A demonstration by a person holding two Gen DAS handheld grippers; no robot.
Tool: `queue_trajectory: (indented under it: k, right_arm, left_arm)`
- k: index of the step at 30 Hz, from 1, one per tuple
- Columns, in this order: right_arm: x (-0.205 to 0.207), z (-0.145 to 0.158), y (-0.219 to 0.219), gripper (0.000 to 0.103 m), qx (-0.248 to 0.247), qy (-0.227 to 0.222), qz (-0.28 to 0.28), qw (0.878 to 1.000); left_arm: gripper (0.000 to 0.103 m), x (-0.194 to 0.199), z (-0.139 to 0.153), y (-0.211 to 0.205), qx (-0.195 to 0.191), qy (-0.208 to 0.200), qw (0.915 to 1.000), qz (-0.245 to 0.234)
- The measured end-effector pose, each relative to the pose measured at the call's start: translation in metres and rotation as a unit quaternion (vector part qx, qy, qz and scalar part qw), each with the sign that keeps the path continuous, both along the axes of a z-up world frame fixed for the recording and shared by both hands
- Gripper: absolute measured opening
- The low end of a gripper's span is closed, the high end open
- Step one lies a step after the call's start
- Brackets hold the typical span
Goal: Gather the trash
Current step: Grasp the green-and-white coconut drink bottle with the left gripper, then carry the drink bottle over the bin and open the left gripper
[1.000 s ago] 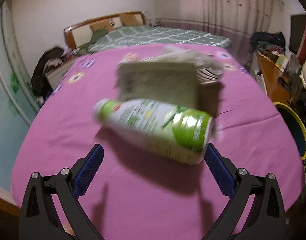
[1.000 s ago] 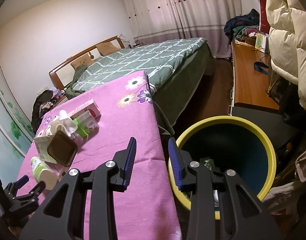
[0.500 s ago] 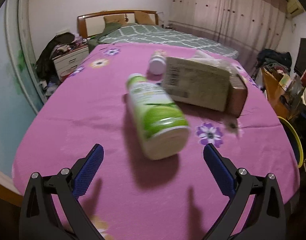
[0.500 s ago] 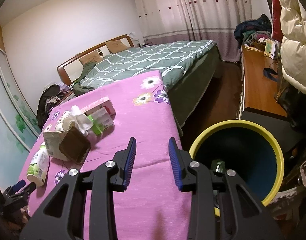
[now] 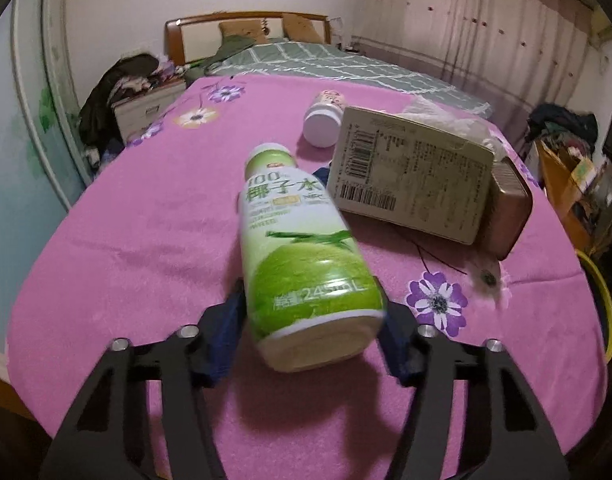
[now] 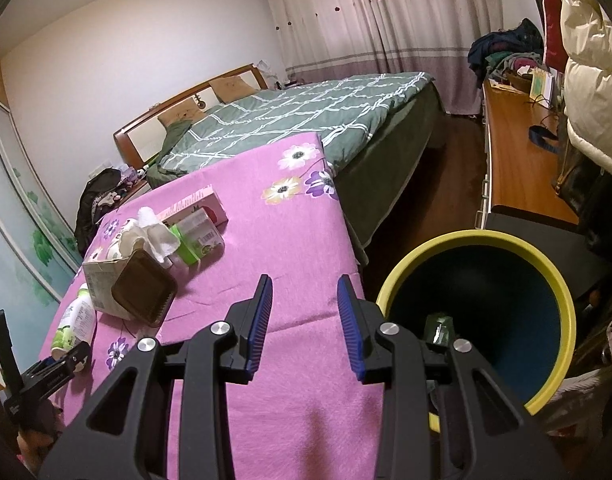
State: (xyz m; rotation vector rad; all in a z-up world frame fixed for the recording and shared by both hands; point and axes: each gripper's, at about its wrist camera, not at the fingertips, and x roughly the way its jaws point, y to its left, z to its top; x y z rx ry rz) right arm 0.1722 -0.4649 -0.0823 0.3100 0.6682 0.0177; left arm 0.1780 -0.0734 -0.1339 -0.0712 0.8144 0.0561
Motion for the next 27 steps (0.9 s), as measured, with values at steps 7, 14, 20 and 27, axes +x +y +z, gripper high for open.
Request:
queue_trajectory:
  k: [7,14,20,27]
  right_arm:
    - [-0.003,0.002,-0.004,0.032,0.002,-0.004,-0.005,1.000]
    - [-0.004,0.004,0.001,0.032,0.000,-0.007,0.002,1.000]
    - [-0.005,0.007,0.002,0.032,-0.004,-0.009,0.002,1.000]
    - [-0.006,0.005,-0.002,0.032,-0.004,-0.007,-0.005,1.000]
  left_arm:
    - [0.055,-0.020,0.032,0.016,0.016,-0.025,0.9994,-0.019]
    - [0.053,-0.038,0.081,0.025,0.028,-0.084,0.9957,-0.030]
    - [0.052,-0.017,0.093,0.031,0.018,-0.087,0.9950,-0.047]
    - [0.051,0.022,0.096,0.036,0.008,-0.084,0.9952,-0.049]
